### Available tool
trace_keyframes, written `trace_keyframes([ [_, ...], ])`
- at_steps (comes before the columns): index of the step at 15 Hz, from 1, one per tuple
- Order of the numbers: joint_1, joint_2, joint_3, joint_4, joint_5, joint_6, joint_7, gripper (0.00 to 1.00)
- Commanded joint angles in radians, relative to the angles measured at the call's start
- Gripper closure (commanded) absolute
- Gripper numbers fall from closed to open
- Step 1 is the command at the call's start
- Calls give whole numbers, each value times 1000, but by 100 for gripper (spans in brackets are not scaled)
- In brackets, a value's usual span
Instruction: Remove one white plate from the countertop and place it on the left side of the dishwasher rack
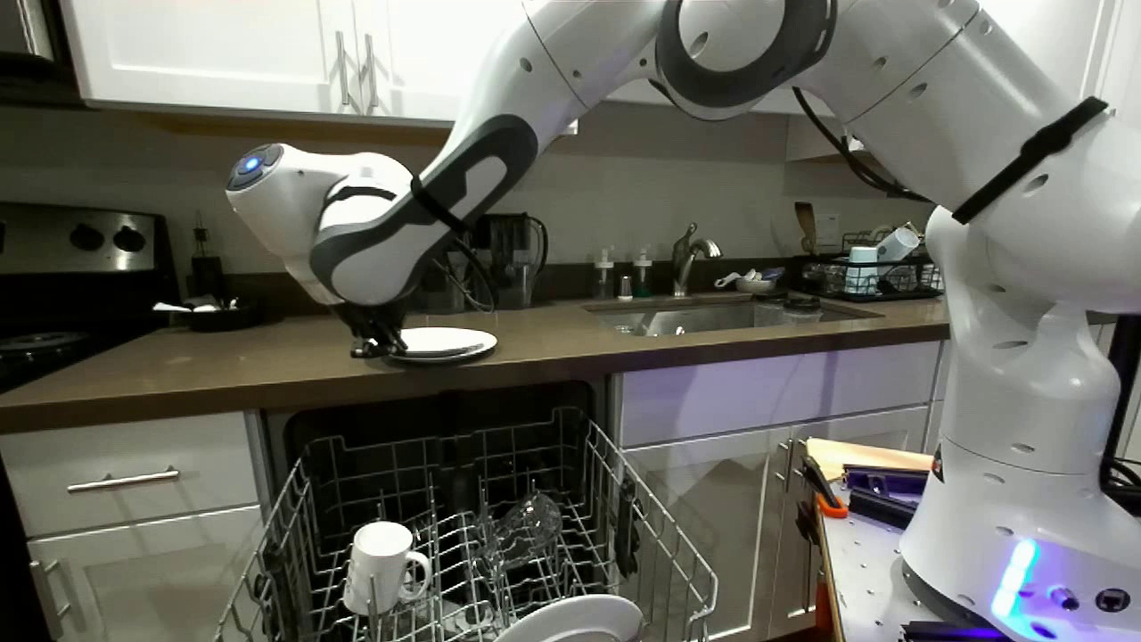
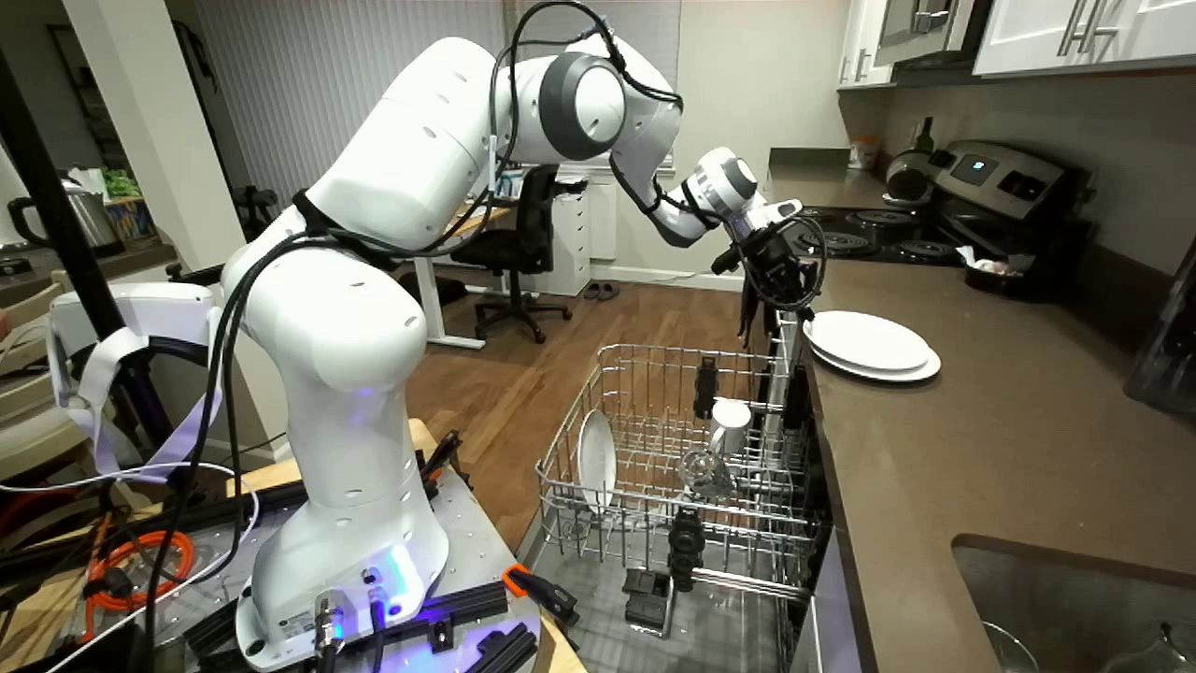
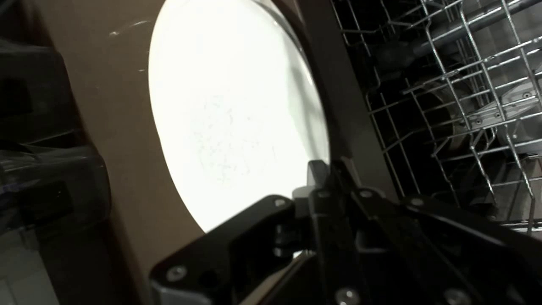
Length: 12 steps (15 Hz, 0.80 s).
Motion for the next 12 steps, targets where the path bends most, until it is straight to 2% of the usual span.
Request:
trace_keyframes([
  [1, -1, 2, 6, 14, -7, -10, -18, 69],
  [2, -1, 3, 6, 15, -8, -10, -17, 65],
  [8, 4, 7, 0, 16, -20, 0, -5, 26],
  [12, 7, 22, -4, 28, -28, -1, 0, 22],
])
